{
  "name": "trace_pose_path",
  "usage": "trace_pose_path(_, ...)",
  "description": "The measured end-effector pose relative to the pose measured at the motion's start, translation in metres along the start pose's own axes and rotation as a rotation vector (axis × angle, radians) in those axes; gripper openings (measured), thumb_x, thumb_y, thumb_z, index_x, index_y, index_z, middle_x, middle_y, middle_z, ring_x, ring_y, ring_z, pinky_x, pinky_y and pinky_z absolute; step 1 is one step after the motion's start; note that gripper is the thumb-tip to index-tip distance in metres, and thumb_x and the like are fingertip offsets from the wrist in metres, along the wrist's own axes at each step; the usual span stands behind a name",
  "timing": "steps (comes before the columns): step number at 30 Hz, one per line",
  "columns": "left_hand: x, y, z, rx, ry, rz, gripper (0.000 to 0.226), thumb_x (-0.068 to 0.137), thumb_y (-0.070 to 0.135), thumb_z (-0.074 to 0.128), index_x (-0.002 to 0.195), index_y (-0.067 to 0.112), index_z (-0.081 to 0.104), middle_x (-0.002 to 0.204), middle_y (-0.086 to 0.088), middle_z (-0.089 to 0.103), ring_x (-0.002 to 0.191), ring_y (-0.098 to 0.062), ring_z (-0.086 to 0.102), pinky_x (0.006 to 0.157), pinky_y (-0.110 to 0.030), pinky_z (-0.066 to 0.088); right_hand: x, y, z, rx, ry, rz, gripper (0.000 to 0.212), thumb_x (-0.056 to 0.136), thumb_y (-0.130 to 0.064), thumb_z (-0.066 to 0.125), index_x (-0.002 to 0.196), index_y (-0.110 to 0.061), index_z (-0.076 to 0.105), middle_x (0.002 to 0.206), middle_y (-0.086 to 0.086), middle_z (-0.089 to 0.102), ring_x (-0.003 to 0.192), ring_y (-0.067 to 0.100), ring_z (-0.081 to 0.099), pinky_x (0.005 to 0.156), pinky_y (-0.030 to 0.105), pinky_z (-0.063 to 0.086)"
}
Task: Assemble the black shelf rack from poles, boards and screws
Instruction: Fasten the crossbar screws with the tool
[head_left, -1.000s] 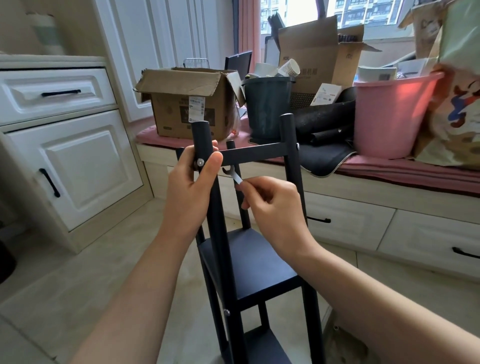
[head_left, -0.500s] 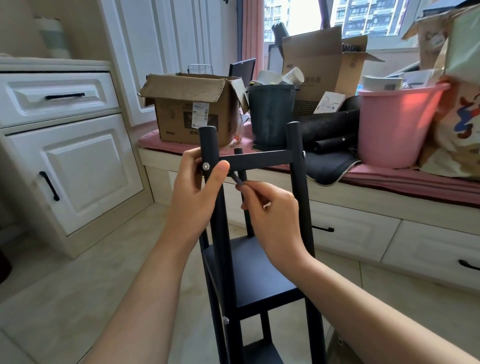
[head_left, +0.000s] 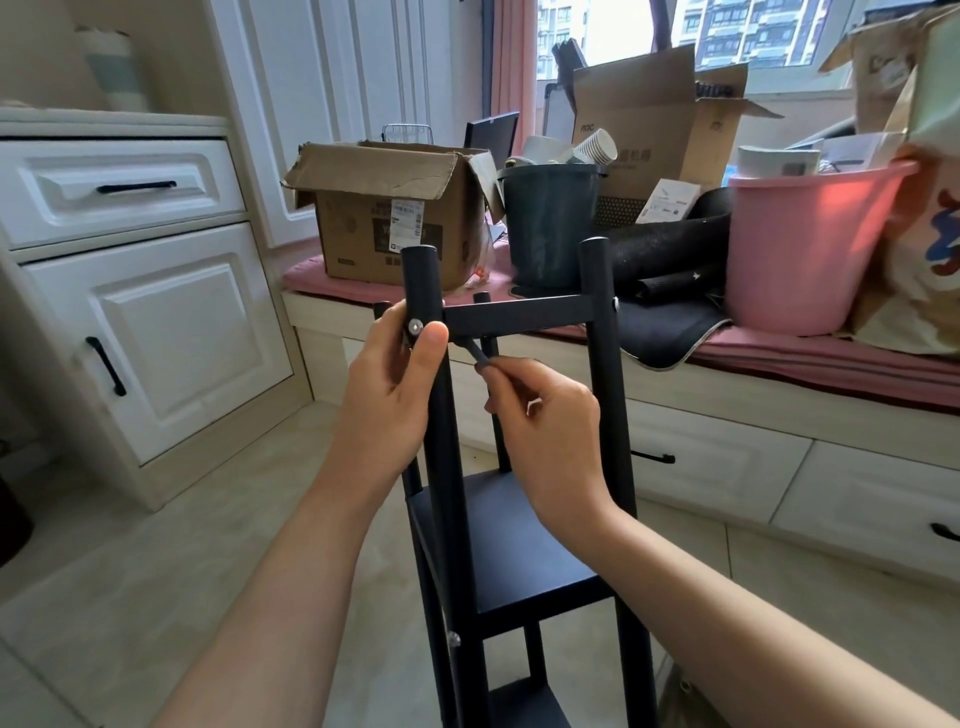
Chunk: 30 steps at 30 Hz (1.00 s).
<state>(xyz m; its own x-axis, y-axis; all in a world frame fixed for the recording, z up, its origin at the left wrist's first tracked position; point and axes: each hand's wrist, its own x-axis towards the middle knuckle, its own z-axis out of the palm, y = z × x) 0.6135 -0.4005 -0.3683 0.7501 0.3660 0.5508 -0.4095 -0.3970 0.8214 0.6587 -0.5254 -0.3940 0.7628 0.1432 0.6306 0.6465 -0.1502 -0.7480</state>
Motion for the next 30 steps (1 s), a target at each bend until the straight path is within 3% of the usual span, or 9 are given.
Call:
trace_pose_path(4, 0.000, 0.000, -0.002, -0.031, -0.011, -0.007, 0.042, 0.094, 0.049, 0.048, 0.129, 0.030, 0.057, 0.108, 0.012, 0.070, 0.102, 0.003, 0.064, 0.086, -0.009, 0.046, 0.000, 0.002, 0.000, -0.038, -0.010, -0.013, 0.013, 0.096, -0.020, 0.063, 0.101, -0.016, 0.075, 0.078, -0.011, 0.070, 0.075, 0.010, 0.067, 0.074, 0.037, 0.055)
trace_pose_path(8, -0.001, 0.001, -0.003, -0.052, -0.012, -0.009, 0.048, 0.091, 0.051, 0.048, 0.132, 0.026, 0.057, 0.110, 0.009, 0.070, 0.103, 0.000, 0.064, 0.087, -0.010, 0.047, 0.001, 0.006, 0.004, -0.093, -0.025, -0.029, 0.013, 0.095, -0.024, 0.063, 0.099, -0.020, 0.075, 0.075, -0.017, 0.069, 0.075, 0.002, 0.066, 0.073, 0.026, 0.054)
trace_pose_path(14, -0.003, 0.005, -0.003, -0.103, -0.030, -0.015, 0.042, 0.093, 0.043, 0.050, 0.129, 0.023, 0.058, 0.101, 0.004, 0.070, 0.089, 0.001, 0.067, 0.072, -0.009, 0.051, 0.001, 0.011, 0.022, -0.037, -0.028, -0.022, 0.013, 0.094, -0.024, 0.064, 0.097, -0.019, 0.075, 0.080, -0.012, 0.074, 0.077, 0.003, 0.068, 0.075, 0.036, 0.056)
trace_pose_path(17, -0.003, 0.005, -0.004, -0.100, -0.032, -0.002, 0.039, 0.090, 0.046, 0.050, 0.123, 0.028, 0.060, 0.102, 0.012, 0.072, 0.097, 0.002, 0.067, 0.081, -0.011, 0.048, 0.002, 0.013, 0.028, -0.004, 0.007, -0.049, 0.012, 0.093, -0.023, 0.065, 0.095, -0.019, 0.076, 0.082, -0.011, 0.074, 0.076, 0.007, 0.067, 0.072, 0.037, 0.055)
trace_pose_path(23, 0.000, 0.001, -0.005, -0.109, -0.036, 0.005, 0.041, 0.089, 0.049, 0.050, 0.125, 0.030, 0.060, 0.104, 0.022, 0.071, 0.101, 0.004, 0.066, 0.080, -0.007, 0.047, 0.004, 0.016, 0.035, 0.087, 0.018, -0.024, 0.011, 0.092, -0.019, 0.066, 0.091, -0.015, 0.076, 0.080, -0.009, 0.074, 0.073, 0.010, 0.067, 0.072, 0.036, 0.056)
trace_pose_path(30, 0.003, 0.000, -0.005, -0.124, -0.039, 0.004, 0.029, 0.089, 0.050, 0.052, 0.113, 0.038, 0.062, 0.091, 0.017, 0.072, 0.086, -0.001, 0.069, 0.076, -0.014, 0.052, 0.005, 0.014, 0.031, 0.146, -0.039, 0.011, 0.014, 0.094, -0.012, 0.062, 0.088, -0.016, 0.074, 0.078, -0.013, 0.071, 0.074, 0.007, 0.066, 0.070, 0.023, 0.052)
